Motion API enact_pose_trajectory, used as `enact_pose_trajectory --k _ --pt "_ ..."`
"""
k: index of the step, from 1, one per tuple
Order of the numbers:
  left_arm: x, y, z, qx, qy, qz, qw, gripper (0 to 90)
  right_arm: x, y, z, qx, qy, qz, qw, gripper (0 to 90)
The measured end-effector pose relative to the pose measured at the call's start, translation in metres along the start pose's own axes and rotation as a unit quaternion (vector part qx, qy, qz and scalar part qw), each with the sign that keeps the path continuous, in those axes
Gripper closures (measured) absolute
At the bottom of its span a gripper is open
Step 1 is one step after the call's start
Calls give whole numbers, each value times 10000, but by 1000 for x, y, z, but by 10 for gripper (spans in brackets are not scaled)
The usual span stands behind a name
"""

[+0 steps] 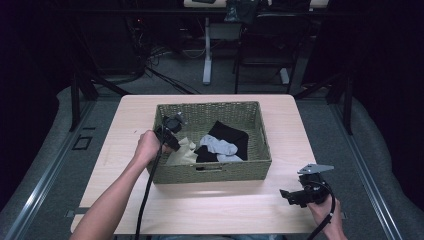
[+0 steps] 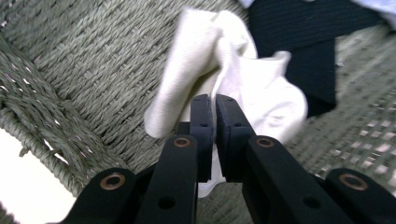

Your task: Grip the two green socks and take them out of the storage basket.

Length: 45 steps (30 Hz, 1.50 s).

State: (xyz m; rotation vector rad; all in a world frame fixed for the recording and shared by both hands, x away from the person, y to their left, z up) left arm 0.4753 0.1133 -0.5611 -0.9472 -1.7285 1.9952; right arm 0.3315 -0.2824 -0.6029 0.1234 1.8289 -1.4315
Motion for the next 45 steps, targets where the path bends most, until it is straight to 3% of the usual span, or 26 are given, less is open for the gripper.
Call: enact_pose_trajectory --k 3,14,24,35,45 --pt "1 -15 4 169 52 202 9996 864 0 0 0 -9 -7 -14 10000 63" --pt "-7 -63 11 291 206 665 9971 866 0 1 1 8 3 -17 10000 64" --pt "-21 -97 13 165 329 936 9949 866 1 0 2 38 -4 -37 10000 64" --pt "-33 -118 11 128 335 1127 9930 866 0 -1 2 25 72 41 10000 53" --pt "-45 -153 5 -85 350 1370 9899 866 -1 -2 2 41 22 46 10000 36"
Point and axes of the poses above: each handheld gripper's, and its own axes: y roughly forward along the jaws, x roughly out of its underside, z roughly to its right, the point moved 8 cm from there along y, roughly forward along the jaws, and after that the axes turned 1 degree about -y, right-handed, at the moved point
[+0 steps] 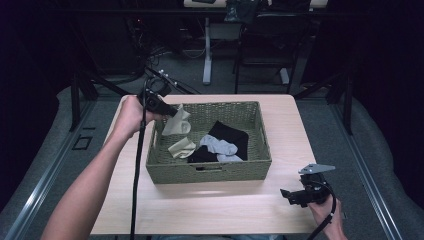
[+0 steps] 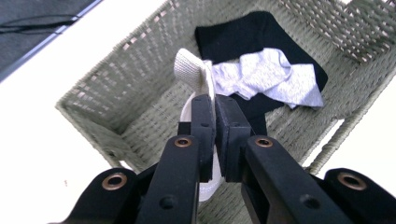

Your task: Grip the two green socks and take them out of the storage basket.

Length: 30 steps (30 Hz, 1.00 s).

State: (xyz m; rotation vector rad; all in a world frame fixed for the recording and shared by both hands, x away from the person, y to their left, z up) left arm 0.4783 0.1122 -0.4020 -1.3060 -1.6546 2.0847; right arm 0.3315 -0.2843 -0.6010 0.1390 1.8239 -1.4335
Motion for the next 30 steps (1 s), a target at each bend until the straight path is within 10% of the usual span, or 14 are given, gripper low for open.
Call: enact_pose_trajectory --k 15,30 --pt "3 -56 -36 -358 -357 388 9980 867 1 0 1 10 -17 -67 10000 30" --pt "79 -73 -94 -670 -1226 340 9896 867 1 1 0 31 -17 -83 10000 32"
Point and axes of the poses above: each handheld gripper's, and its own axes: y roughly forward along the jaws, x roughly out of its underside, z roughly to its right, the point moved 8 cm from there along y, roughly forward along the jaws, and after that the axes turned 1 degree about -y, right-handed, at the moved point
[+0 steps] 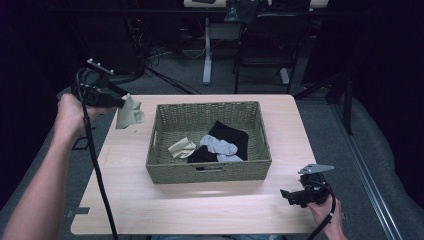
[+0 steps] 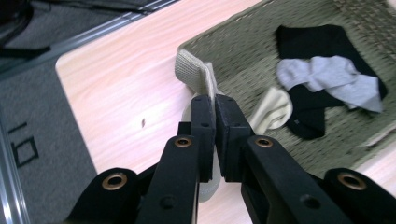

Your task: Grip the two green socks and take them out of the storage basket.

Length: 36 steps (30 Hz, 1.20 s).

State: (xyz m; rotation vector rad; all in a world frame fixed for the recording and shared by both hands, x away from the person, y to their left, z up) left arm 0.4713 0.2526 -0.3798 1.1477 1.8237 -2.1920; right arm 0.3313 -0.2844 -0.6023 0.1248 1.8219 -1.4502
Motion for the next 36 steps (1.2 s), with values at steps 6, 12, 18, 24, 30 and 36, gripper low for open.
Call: enact_pose_trajectory --k 6,12,18,24,30,36 --pt "25 15 -20 -52 -307 -112 9995 866 0 0 0 23 0 2 10000 33" --pt "61 48 -33 -98 -615 -361 9974 866 0 0 0 31 -15 -18 10000 34" --pt "92 83 -42 8 -953 -494 9942 866 0 0 0 14 -1 1 10000 35" --pt "120 124 -46 221 -1240 -738 9893 866 0 2 1 -5 15 -31 10000 35" --pt "135 148 -42 287 -1315 -979 9860 858 1 1 1 21 0 -30 10000 35" --pt "136 151 -37 392 -1310 -976 9858 565 1 -1 0 26 5 -6 10000 35"
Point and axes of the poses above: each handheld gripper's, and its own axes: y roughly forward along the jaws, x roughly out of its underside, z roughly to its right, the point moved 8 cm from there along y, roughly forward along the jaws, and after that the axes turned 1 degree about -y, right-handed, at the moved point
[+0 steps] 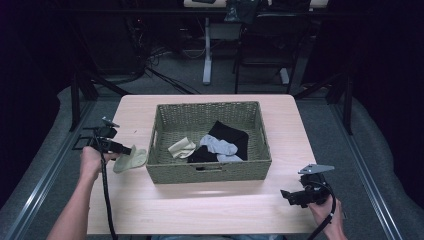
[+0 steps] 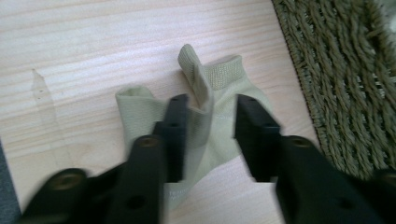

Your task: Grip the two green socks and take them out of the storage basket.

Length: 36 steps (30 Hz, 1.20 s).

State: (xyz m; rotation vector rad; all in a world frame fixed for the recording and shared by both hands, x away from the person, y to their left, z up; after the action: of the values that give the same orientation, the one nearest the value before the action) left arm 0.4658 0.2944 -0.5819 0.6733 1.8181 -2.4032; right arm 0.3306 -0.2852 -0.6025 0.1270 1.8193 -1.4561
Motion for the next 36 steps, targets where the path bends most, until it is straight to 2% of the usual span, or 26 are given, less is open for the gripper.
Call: enact_pose_trajectory --k 1,5,9,12,13,14,18,23,26,27,28,32,36 --pt "0 -3 0 24 -1 28 10000 565 0 0 0 0 0 0 10000 35" --pt "-7 -26 2 -107 31 312 9995 310 0 0 0 -14 4 7 10000 35" --pt "-21 -56 16 -127 199 674 9974 169 0 0 0 -14 -12 7 10000 36" --pt "-34 -75 33 -122 435 875 9951 153 -1 0 0 -14 -26 2 10000 36" --pt "-44 -85 45 -125 622 992 9930 136 -1 0 -1 -25 -20 15 10000 37" --pt "-44 -85 45 -125 622 992 9930 128 -1 0 -1 -25 -20 15 10000 37" --pt "-61 -91 73 -96 1002 1035 9895 86 -1 0 0 -3 -24 15 10000 37" --pt "-80 -81 105 -59 1317 1071 9855 31 0 -1 0 -45 7 12 10000 38" --pt "-90 -67 120 11 1429 1024 9844 13 0 0 0 -47 19 29 10000 39" --pt "-95 -57 129 77 1491 963 9841 5 0 -1 0 -44 13 26 10000 42" --pt "-95 -57 129 77 1491 963 9841 2 0 -1 0 -44 13 26 10000 42" --pt "-103 -36 147 157 1630 867 9827 3 1 -1 1 -31 43 28 10000 44" --pt "-106 -18 158 174 1742 762 9816 16 1 -1 1 -37 36 24 10000 44"
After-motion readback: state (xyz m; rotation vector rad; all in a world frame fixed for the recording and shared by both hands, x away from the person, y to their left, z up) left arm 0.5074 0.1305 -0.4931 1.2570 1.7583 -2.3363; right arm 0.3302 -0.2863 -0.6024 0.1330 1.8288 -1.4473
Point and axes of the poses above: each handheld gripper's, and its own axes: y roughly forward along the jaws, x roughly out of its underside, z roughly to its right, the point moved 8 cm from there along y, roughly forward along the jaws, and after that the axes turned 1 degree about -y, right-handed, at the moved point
